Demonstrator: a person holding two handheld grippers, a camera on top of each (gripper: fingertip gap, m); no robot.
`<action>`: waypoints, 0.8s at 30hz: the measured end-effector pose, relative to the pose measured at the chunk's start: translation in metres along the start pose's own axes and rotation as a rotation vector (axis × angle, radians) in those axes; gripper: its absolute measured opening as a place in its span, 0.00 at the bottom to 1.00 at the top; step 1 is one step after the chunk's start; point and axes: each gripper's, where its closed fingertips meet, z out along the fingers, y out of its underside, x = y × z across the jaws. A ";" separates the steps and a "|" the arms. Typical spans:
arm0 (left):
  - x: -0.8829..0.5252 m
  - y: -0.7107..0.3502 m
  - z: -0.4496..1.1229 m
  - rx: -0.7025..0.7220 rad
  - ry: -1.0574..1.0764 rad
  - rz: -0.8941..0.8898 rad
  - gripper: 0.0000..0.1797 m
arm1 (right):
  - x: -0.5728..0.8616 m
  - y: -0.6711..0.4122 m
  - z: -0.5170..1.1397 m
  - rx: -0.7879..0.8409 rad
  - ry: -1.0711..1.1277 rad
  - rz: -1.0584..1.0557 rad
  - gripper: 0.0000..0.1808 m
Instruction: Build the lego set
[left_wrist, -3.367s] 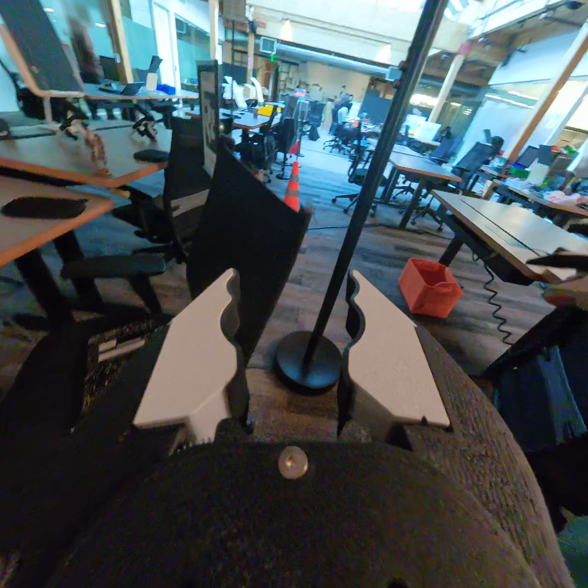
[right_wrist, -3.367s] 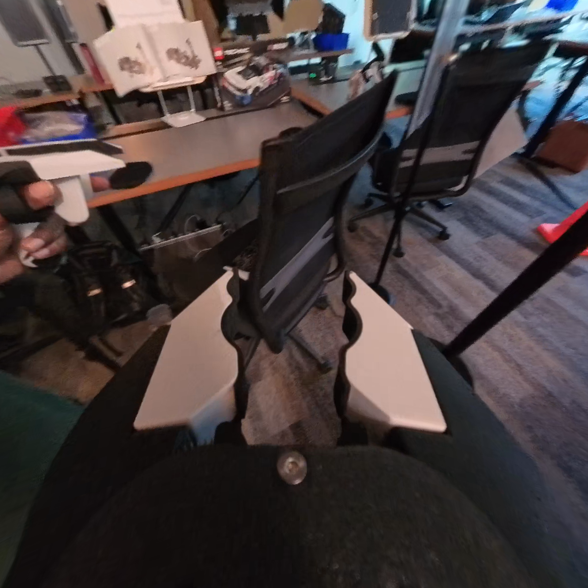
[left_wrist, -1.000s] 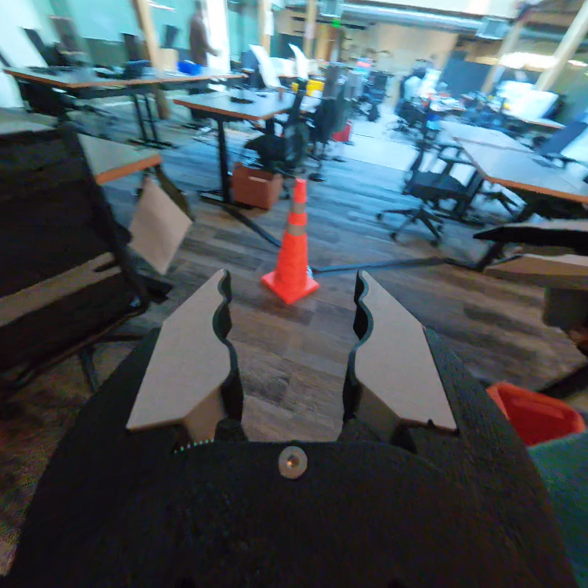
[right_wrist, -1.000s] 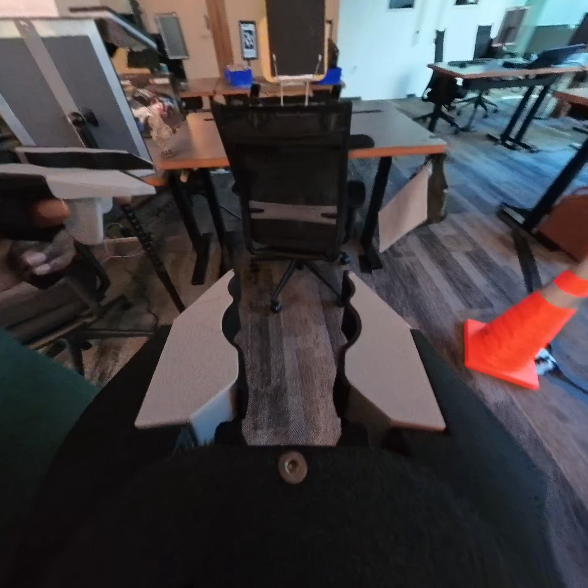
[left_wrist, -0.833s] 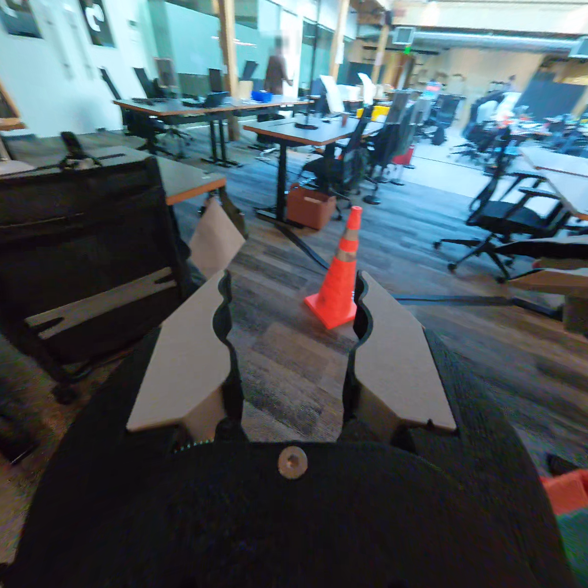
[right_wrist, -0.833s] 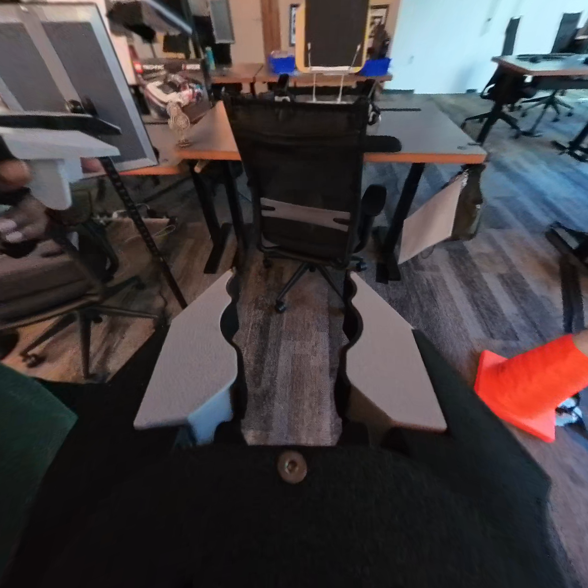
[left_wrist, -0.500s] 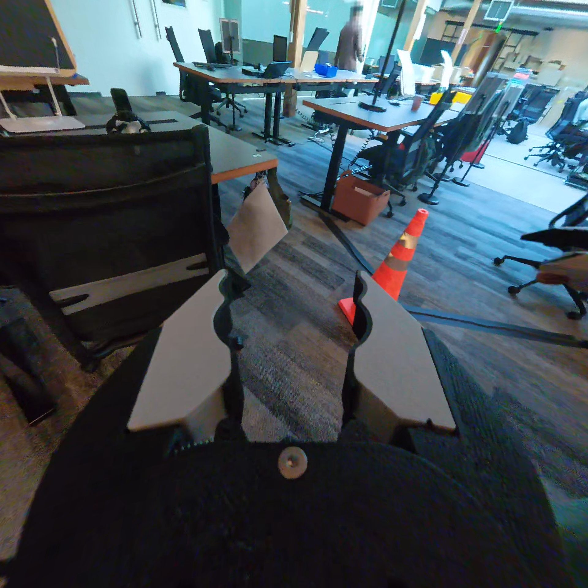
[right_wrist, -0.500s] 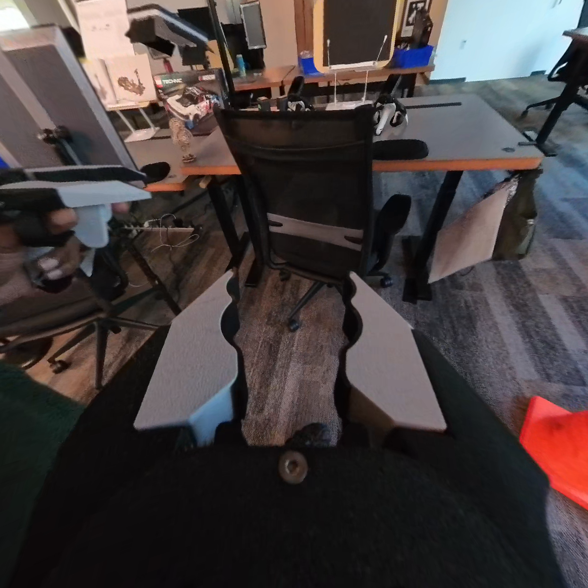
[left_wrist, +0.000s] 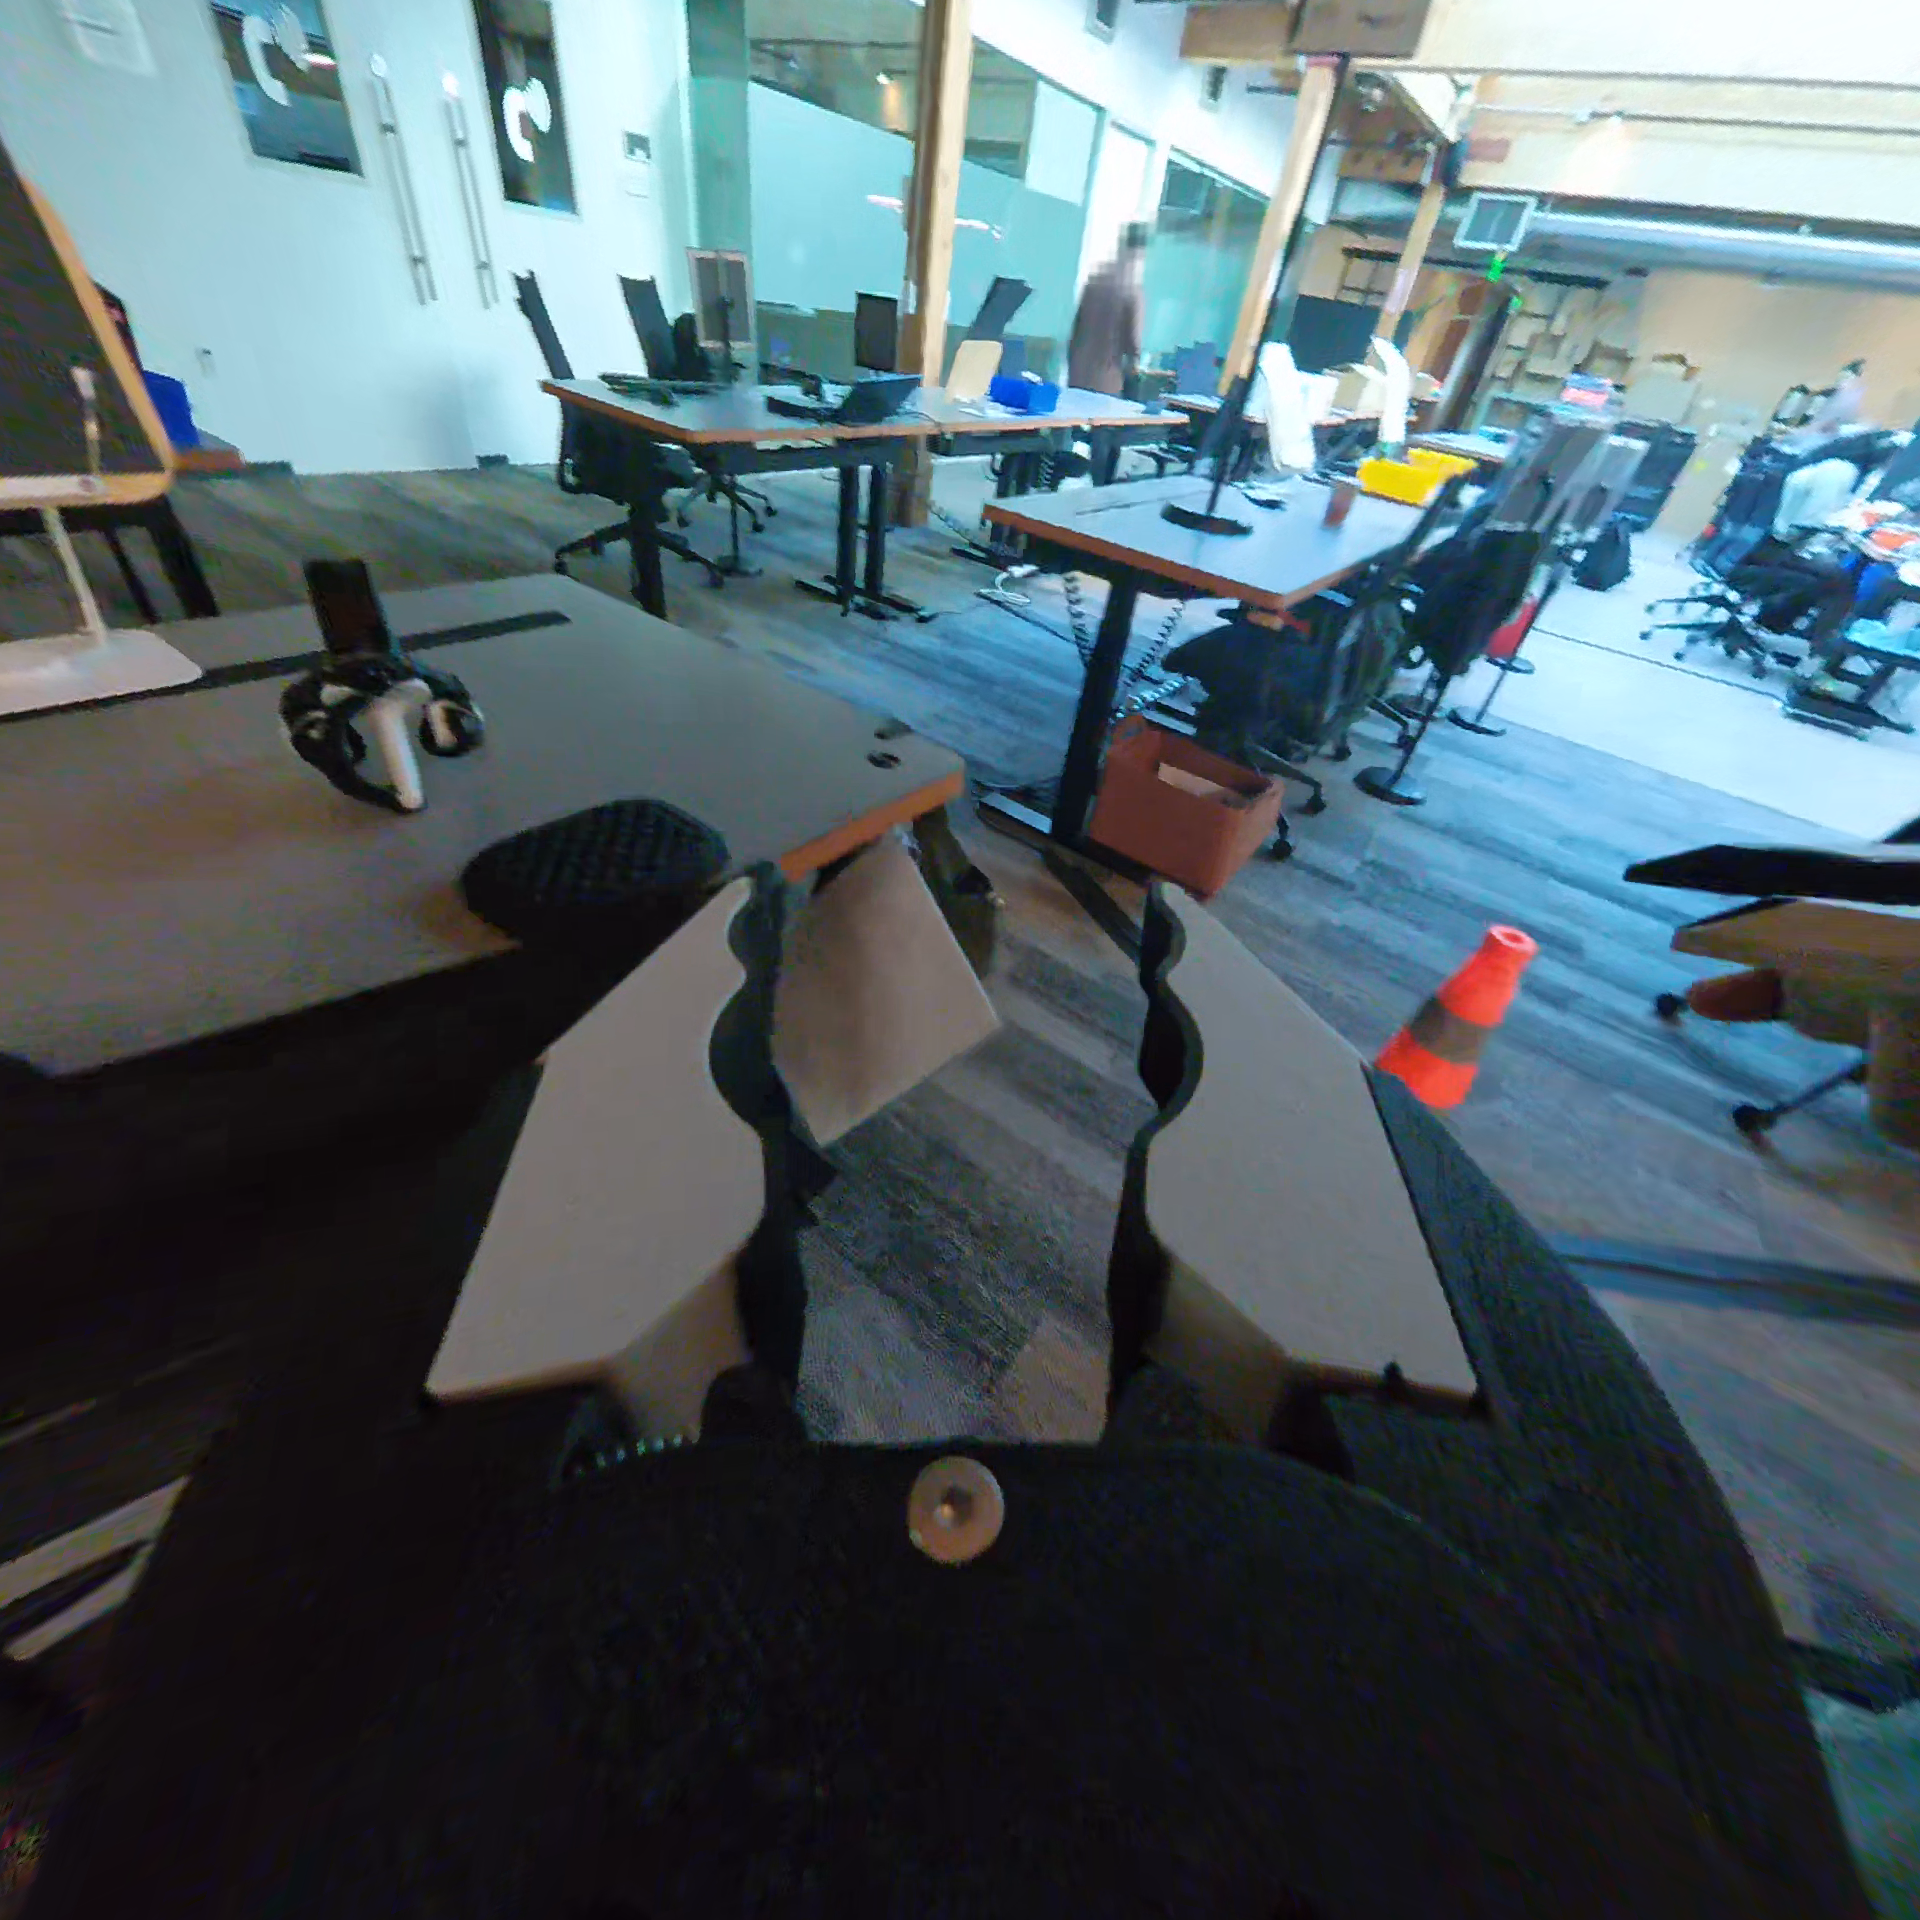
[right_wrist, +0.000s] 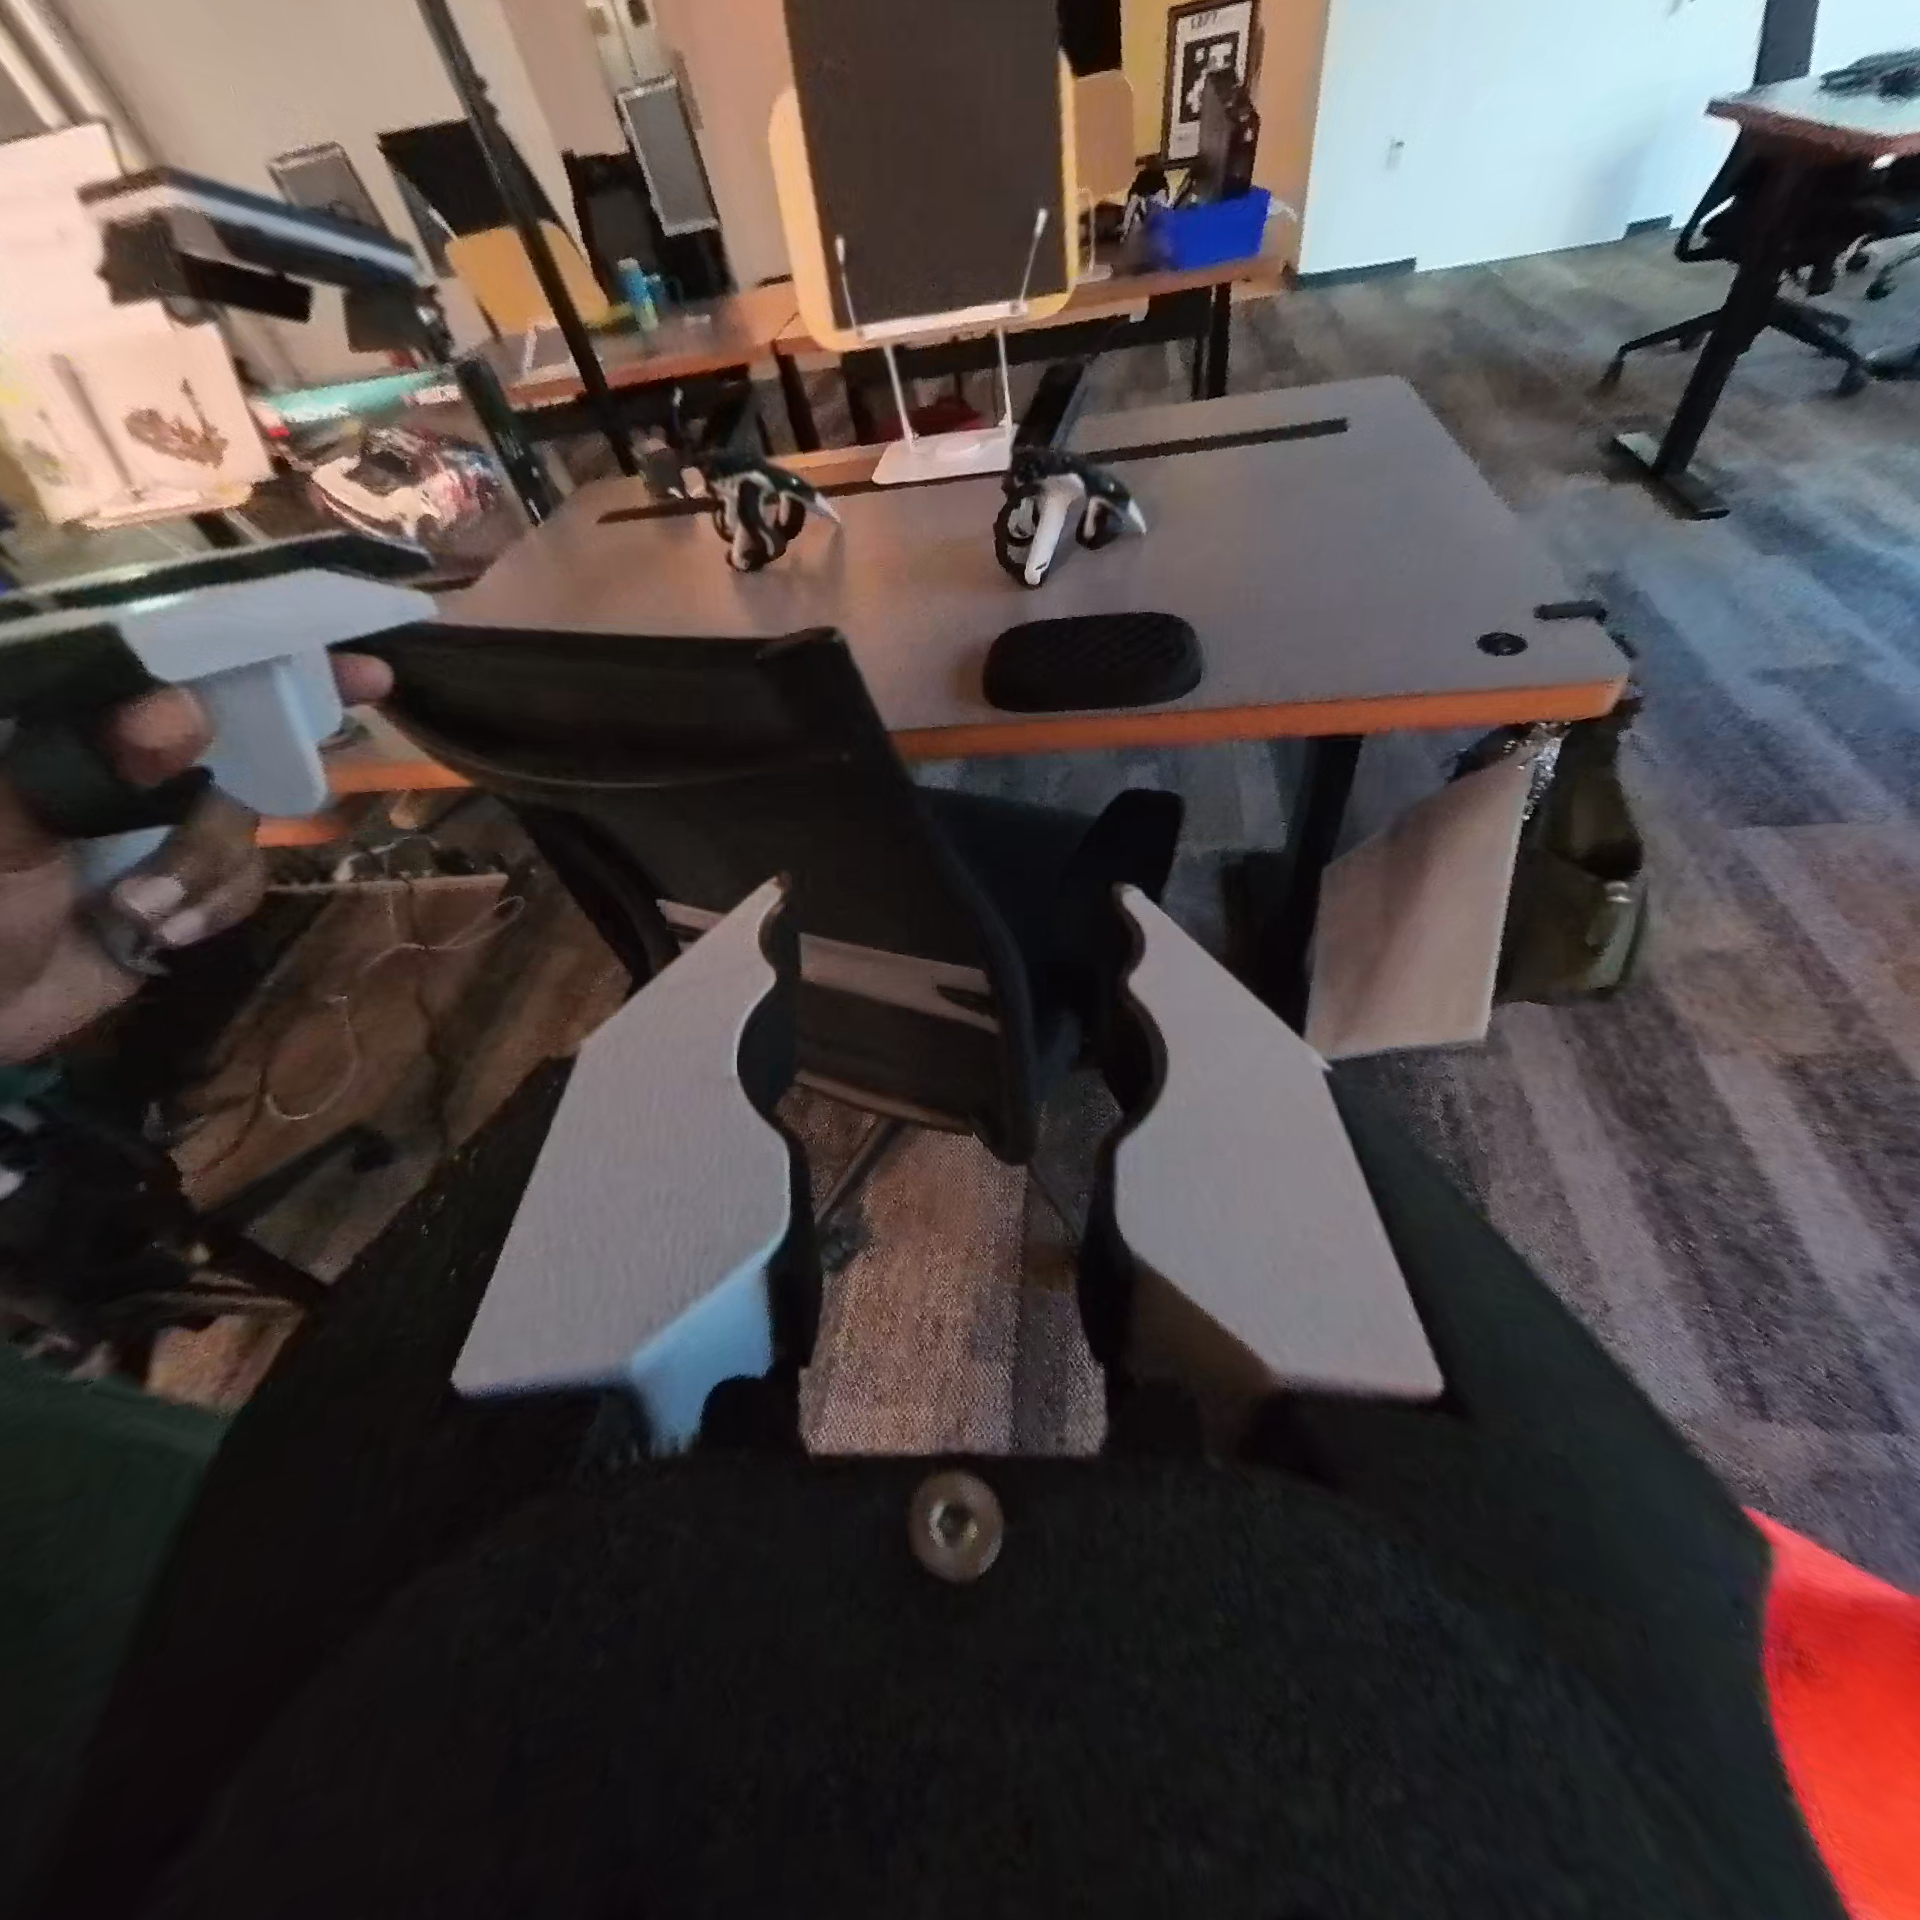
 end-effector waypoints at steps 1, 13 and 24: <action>-0.010 0.000 0.010 -0.003 -0.023 -0.002 0.39 | 0.009 0.000 0.018 -0.014 -0.011 0.003 0.31; -0.131 -0.064 0.122 0.084 -0.452 -0.024 0.37 | 0.113 -0.045 0.277 -0.142 -0.298 -0.006 0.32; -0.198 -0.091 0.125 0.096 -0.826 -0.056 0.36 | 0.132 -0.052 0.472 -0.274 -0.470 -0.050 0.33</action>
